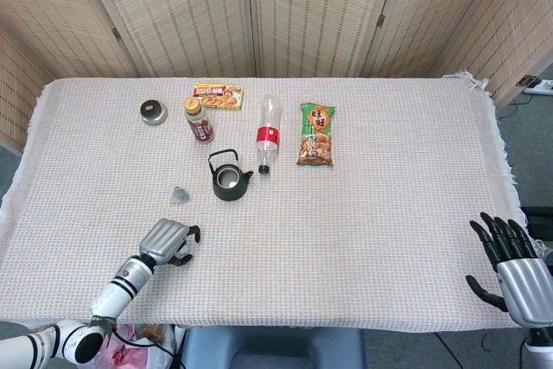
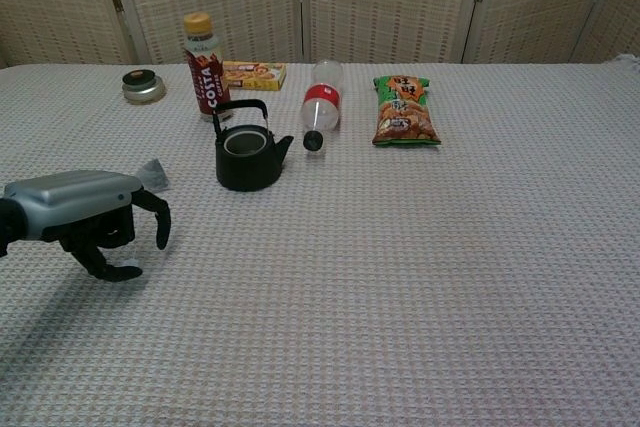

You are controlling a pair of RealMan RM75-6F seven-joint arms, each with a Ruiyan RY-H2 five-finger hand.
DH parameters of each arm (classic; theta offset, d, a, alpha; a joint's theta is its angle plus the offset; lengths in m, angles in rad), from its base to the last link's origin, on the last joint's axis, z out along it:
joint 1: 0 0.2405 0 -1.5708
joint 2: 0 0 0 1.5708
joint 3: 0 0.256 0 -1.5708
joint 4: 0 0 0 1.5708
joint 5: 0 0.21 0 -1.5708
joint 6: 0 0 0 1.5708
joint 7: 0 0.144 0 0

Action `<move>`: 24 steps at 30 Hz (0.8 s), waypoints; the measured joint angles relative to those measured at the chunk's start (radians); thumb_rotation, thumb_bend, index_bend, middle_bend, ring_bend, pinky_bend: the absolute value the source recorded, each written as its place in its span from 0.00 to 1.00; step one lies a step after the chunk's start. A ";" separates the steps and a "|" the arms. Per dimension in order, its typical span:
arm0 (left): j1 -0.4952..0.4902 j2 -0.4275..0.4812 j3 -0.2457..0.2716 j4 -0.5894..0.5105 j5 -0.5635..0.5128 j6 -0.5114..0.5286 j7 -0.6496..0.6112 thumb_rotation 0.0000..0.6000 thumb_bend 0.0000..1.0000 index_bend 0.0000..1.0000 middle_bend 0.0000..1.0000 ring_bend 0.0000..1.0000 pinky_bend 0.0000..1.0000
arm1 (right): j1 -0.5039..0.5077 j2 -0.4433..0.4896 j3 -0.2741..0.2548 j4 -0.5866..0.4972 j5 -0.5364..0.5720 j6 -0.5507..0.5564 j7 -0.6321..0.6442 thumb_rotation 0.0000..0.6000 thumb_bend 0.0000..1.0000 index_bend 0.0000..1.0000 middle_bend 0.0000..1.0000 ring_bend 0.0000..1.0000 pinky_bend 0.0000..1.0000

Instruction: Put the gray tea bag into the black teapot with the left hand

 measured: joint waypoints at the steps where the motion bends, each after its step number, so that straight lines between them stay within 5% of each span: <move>1: 0.000 0.000 0.001 0.003 0.000 0.001 -0.001 1.00 0.35 0.47 1.00 1.00 1.00 | 0.000 0.000 0.000 0.000 0.000 0.000 -0.001 1.00 0.19 0.00 0.00 0.00 0.00; 24: -0.011 -0.006 0.033 0.077 -0.001 -0.013 -0.073 1.00 0.35 0.47 1.00 1.00 1.00 | 0.005 -0.006 0.006 -0.006 0.013 -0.013 -0.019 1.00 0.19 0.00 0.00 0.00 0.00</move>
